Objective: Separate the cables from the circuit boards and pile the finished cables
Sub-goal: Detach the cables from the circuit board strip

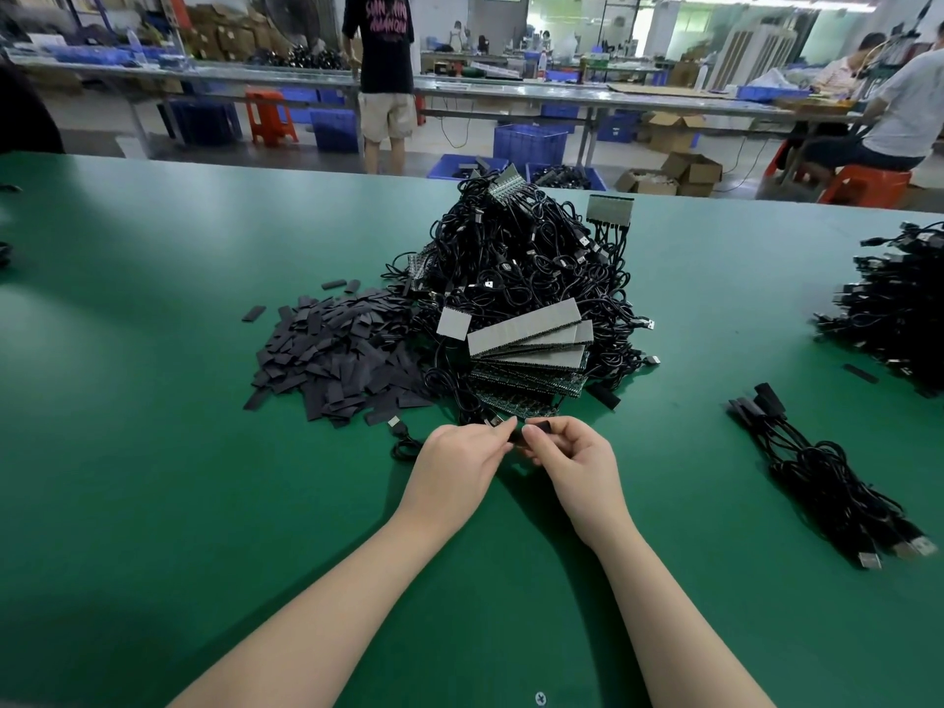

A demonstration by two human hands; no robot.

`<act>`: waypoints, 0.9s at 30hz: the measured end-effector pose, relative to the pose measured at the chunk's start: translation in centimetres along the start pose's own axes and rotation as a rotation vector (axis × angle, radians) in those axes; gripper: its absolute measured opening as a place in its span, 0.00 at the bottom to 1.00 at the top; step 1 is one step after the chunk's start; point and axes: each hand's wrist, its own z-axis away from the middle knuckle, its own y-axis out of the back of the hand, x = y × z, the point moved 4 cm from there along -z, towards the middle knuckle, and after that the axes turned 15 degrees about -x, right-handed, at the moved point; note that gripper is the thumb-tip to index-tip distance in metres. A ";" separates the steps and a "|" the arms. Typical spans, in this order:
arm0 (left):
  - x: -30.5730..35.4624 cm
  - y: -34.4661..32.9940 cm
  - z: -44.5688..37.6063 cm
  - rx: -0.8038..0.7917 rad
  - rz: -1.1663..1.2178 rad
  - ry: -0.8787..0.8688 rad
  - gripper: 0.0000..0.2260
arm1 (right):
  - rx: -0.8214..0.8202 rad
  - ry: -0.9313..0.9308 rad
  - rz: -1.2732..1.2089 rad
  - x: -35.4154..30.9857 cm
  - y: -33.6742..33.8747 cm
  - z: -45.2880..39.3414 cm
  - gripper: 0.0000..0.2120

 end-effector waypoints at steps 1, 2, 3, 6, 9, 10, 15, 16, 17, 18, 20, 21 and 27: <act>0.0 0.0 0.0 0.002 -0.004 -0.001 0.13 | -0.001 0.000 0.000 0.0 0.0 0.0 0.04; 0.0 0.0 0.0 0.003 -0.011 -0.003 0.13 | -0.002 -0.001 0.000 0.0 -0.1 0.0 0.05; 0.1 0.1 0.0 0.005 -0.017 -0.005 0.13 | -0.004 -0.001 -0.001 -0.1 -0.1 0.0 0.05; 0.1 0.2 0.1 0.037 -0.003 0.007 0.13 | -0.001 -0.006 -0.021 -0.2 0.0 0.0 0.07; -0.3 0.4 0.3 0.116 0.091 0.069 0.11 | 0.012 -0.011 -0.049 -0.2 0.1 0.0 0.08; -0.4 0.4 0.4 0.133 0.104 0.080 0.10 | 0.010 -0.006 -0.047 -0.2 0.1 0.0 0.08; -0.5 0.3 0.4 0.132 0.096 0.089 0.09 | -0.033 0.015 0.011 -0.3 -0.4 0.1 0.09; -0.5 0.3 0.4 0.130 0.093 0.087 0.09 | -0.032 0.016 0.018 -0.3 -0.3 0.1 0.08; -0.5 0.3 0.4 0.124 0.085 0.085 0.09 | -0.023 0.015 0.024 -0.3 -0.2 0.1 0.08; -0.4 0.2 0.3 0.116 0.077 0.079 0.09 | -0.014 0.014 0.023 -0.3 -0.1 0.1 0.08; -0.4 0.2 0.3 0.101 0.069 0.064 0.09 | -0.012 0.011 0.019 -0.2 0.0 0.1 0.08; -0.3 0.2 0.4 0.099 0.066 0.058 0.09 | -0.019 0.011 0.026 -0.2 -0.1 0.1 0.08; -0.1 0.3 0.4 0.087 0.046 0.033 0.10 | -0.046 0.030 0.076 -0.4 -0.5 0.0 0.06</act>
